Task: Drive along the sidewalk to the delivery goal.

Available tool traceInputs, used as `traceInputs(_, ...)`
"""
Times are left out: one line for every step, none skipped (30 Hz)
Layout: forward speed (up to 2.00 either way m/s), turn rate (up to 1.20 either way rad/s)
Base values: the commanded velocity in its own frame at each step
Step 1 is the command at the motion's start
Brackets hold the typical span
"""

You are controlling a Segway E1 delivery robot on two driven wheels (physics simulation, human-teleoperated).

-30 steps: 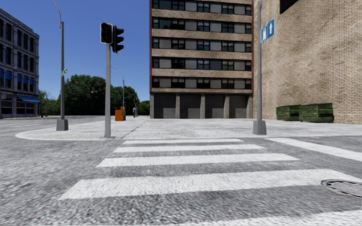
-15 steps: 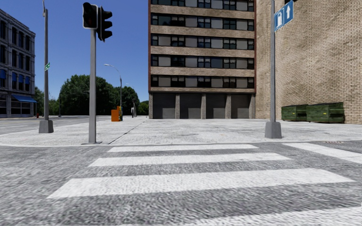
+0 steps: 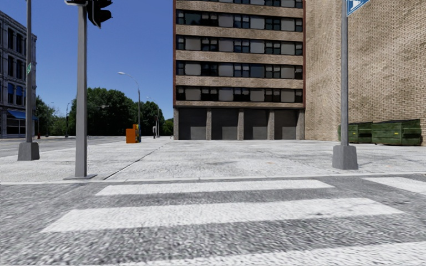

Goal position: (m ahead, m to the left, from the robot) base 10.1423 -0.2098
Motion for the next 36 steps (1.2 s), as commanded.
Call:
traceInputs(2.00, 0.00)
traceInputs(2.00, 0.00)
traceInputs(2.00, 0.00)
traceInputs(2.00, 0.00)
traceInputs(2.00, 0.00)
traceInputs(2.00, 0.00)
traceInputs(2.00, 0.00)
traceInputs(2.00, 0.00)
traceInputs(2.00, 0.00)
traceInputs(2.00, 0.00)
traceInputs(2.00, 0.00)
traceInputs(2.00, 0.00)
traceInputs(2.00, 0.00)
traceInputs(2.00, 0.00)
traceInputs(2.00, 0.00)
traceInputs(2.00, 0.00)
traceInputs(2.00, 0.00)
traceInputs(2.00, 0.00)
traceInputs(2.00, 0.00)
traceInputs(2.00, 0.00)
traceInputs(2.00, 0.00)
traceInputs(2.00, 0.00)
traceInputs(2.00, 0.00)
traceInputs(2.00, 0.00)
traceInputs(2.00, 0.00)
traceInputs(2.00, 0.00)
traceInputs(2.00, 0.00)
traceInputs(2.00, 0.00)
traceInputs(2.00, 0.00)
traceInputs(2.00, 0.00)
traceInputs(2.00, 0.00)
traceInputs(2.00, 0.00)
traceInputs(2.00, 0.00)
traceInputs(2.00, 0.00)
traceInputs(2.00, 0.00)
traceInputs(2.00, 0.00)
